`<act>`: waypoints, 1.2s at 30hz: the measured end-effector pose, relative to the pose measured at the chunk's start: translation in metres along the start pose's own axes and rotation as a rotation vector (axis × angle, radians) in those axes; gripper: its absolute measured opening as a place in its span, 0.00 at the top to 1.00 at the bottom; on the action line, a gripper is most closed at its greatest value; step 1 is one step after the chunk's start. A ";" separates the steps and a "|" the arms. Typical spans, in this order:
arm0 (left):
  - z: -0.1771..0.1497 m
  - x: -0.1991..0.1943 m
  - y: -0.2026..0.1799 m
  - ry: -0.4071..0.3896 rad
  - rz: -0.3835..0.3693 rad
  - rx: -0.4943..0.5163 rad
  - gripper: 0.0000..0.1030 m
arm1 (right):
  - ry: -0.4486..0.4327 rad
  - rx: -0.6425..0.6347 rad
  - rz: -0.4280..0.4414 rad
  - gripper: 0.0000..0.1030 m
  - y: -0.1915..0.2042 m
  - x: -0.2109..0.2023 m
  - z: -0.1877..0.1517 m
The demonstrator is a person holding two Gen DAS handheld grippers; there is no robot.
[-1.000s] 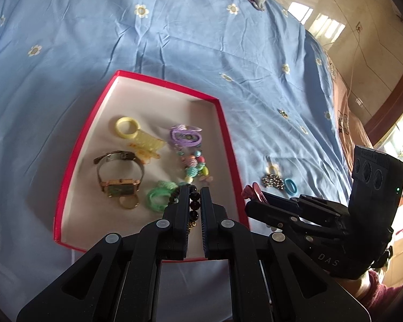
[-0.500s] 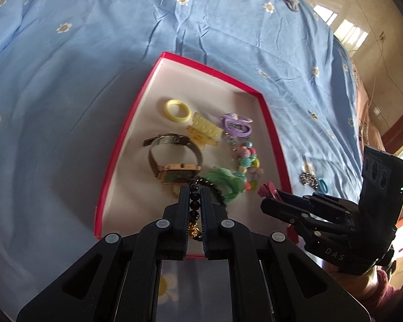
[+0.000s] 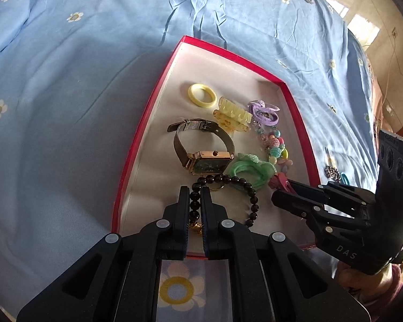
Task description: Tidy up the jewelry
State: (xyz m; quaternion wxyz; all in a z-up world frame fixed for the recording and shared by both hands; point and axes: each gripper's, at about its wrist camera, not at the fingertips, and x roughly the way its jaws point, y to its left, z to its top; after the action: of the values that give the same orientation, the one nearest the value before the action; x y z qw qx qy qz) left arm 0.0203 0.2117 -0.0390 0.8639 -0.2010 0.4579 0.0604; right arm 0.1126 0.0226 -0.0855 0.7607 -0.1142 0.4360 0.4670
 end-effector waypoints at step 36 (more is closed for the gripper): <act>-0.007 -0.022 0.000 -0.066 0.002 -0.040 0.45 | -0.090 0.052 -0.004 0.56 -0.004 -0.033 -0.006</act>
State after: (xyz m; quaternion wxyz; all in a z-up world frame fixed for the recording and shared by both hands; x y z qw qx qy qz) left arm 0.0028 0.2104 -0.0247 0.8743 -0.2154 0.4281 0.0771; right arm 0.1066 -0.0038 -0.0645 0.7832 -0.0744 0.4130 0.4587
